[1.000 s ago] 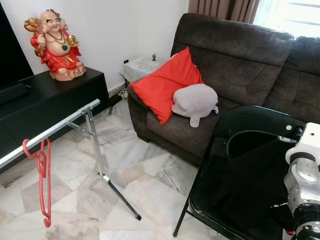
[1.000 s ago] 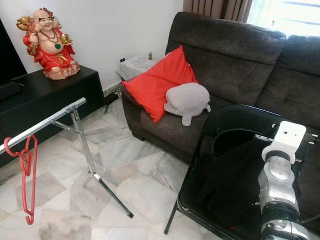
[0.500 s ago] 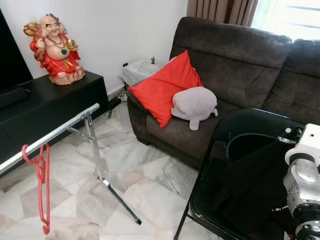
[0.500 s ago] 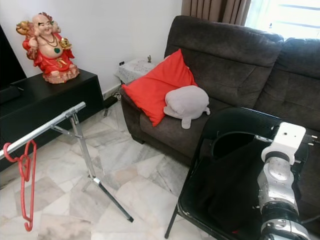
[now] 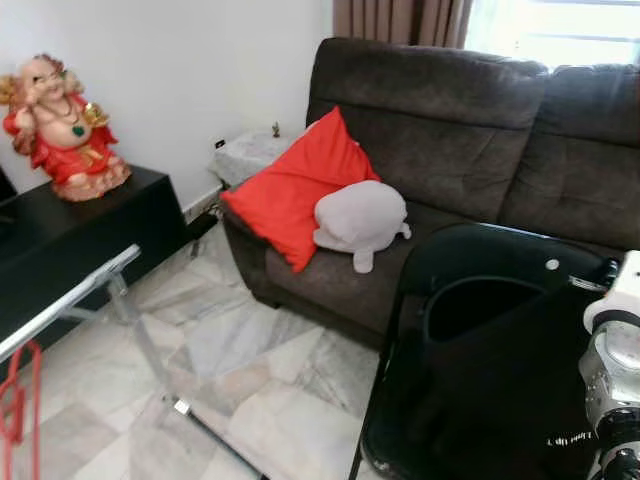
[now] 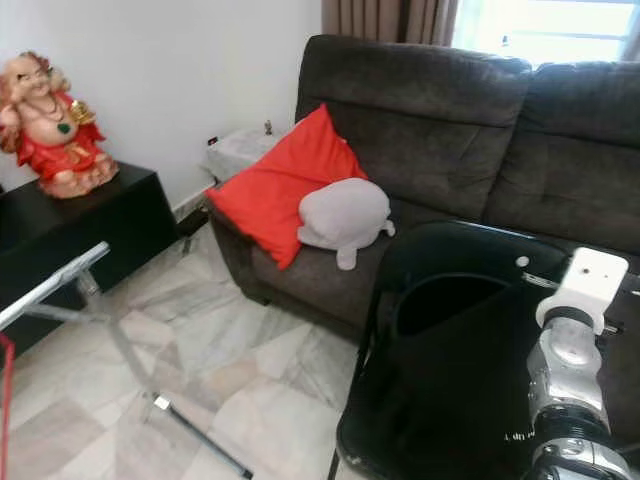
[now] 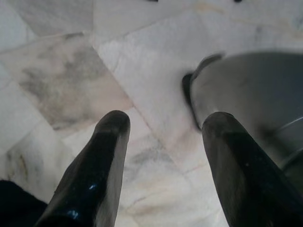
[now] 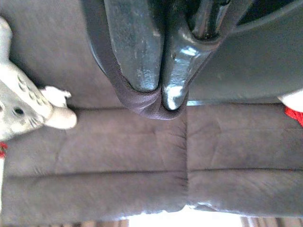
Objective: Hang hanger
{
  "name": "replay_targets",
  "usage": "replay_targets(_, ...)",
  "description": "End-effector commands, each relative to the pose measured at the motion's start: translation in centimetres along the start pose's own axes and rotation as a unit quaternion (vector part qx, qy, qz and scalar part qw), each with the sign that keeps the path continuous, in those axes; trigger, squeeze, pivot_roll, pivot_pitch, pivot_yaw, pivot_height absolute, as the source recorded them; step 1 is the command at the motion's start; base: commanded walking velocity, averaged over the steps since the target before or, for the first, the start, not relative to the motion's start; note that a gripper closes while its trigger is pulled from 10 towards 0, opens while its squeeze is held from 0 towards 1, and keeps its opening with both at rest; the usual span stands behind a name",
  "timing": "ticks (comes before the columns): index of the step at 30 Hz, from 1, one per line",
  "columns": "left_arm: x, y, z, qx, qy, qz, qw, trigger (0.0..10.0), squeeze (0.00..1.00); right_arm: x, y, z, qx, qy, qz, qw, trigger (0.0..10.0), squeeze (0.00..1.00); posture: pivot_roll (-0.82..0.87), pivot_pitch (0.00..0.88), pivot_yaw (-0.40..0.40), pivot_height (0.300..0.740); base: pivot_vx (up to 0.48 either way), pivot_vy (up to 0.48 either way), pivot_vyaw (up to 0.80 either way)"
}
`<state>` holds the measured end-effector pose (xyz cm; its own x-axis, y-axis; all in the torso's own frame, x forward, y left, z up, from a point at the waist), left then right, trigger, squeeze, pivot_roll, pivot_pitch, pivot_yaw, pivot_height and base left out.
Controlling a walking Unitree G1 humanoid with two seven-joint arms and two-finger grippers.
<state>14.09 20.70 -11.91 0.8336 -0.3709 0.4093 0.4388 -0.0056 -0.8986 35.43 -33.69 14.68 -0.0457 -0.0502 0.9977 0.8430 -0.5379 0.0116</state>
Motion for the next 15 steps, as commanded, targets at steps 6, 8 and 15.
replay_targets(6,-0.9,-0.3,1.0,0.012,0.006,0.015,1.0,10.0,0.0,-0.1,-0.2,2.7,0.042,0.005,-0.001,0.999,0.0,0.0,0.07,0.0,0.031,0.74,0.374,0.0,0.0)
replay_targets(8,-0.9,-0.3,1.0,0.01,0.008,0.016,1.0,10.0,0.0,-1.0,-0.4,3.4,0.067,0.0,0.027,0.997,0.0,0.0,0.07,0.0,0.032,0.74,0.156,0.0,0.0)
replay_targets(15,-1.0,-0.3,1.0,0.007,0.008,0.017,1.0,10.0,0.0,-5.7,-2.9,6.5,0.163,-0.057,0.119,0.978,10.0,0.0,0.07,0.0,0.028,0.74,0.0,0.0,0.0)
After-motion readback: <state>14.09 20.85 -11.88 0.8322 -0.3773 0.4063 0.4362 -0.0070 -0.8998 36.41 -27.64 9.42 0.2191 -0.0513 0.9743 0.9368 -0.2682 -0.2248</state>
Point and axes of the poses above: a point about 5 cm out from each wrist's last joint towards the gripper, its own y axis pointing out of the wrist towards the gripper, its own x axis along the axis of the wrist's last joint, z = x × y, the point moved 2 cm from there along y, pointing out of the wrist towards the gripper, and after that the axes turned 8 degrees about y, right-handed, at the moved point
